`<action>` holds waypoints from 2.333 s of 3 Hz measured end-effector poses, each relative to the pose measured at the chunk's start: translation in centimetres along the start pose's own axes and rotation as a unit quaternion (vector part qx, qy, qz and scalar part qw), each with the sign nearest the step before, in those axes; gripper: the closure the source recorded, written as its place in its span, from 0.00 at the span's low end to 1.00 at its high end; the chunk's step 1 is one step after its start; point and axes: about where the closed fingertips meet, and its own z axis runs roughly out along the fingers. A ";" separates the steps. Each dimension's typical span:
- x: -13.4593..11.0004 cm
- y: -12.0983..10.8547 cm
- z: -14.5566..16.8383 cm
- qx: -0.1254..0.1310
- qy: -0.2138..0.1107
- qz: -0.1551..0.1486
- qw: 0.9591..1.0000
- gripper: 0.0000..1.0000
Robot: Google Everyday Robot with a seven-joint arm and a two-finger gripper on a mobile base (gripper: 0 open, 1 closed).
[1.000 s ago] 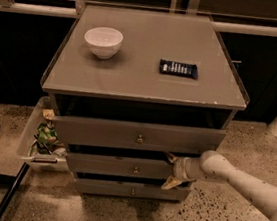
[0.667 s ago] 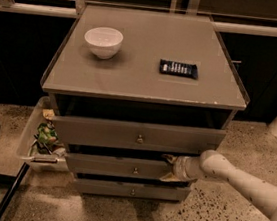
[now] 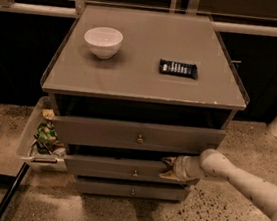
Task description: Open middle drawer
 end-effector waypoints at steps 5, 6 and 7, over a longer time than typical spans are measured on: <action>-1.6 2.3 -2.0 -0.027 -0.034 0.002 0.999 0.25; -2.8 5.1 -4.3 -0.023 -0.036 -0.003 0.999 0.48; -3.3 7.5 -5.8 -0.015 -0.039 0.000 0.999 0.71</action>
Offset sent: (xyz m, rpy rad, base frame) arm 0.0001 -0.0009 0.0021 0.0000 0.0000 0.0000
